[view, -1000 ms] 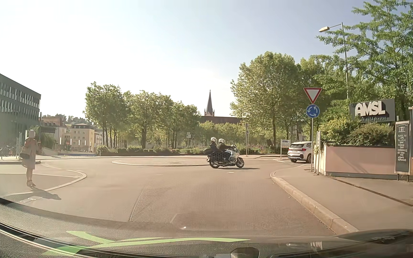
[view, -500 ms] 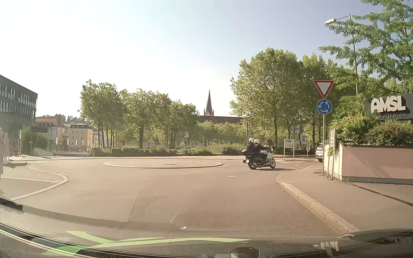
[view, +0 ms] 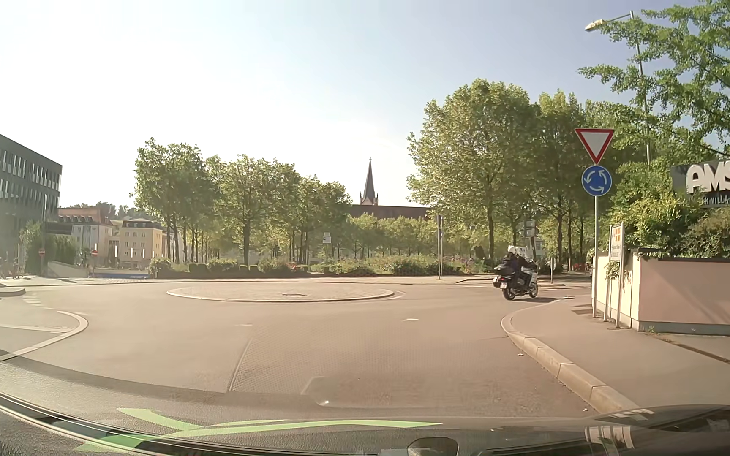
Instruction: Follow the waypoints while adhering to traffic rules and regulations
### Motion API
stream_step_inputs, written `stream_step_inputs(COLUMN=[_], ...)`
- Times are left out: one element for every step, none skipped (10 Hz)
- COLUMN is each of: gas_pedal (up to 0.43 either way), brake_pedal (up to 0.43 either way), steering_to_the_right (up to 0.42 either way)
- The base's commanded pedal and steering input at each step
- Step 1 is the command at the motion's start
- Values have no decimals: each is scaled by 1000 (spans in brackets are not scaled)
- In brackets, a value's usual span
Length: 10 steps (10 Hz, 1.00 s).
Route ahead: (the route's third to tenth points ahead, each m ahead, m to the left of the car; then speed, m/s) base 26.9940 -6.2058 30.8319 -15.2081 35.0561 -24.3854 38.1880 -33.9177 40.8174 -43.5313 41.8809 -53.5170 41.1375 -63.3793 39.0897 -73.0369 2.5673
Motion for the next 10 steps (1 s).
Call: stream_step_inputs(gas_pedal=[0, 0, 0, 0, 0, 0, 0, 0, 0, 0], brake_pedal=[134, 134, 122, 116, 110, 104, 110, 110, 116, 104], steering_to_the_right=[0, 0, 0, 0, 0, 0, 0, 0, 0, 0])
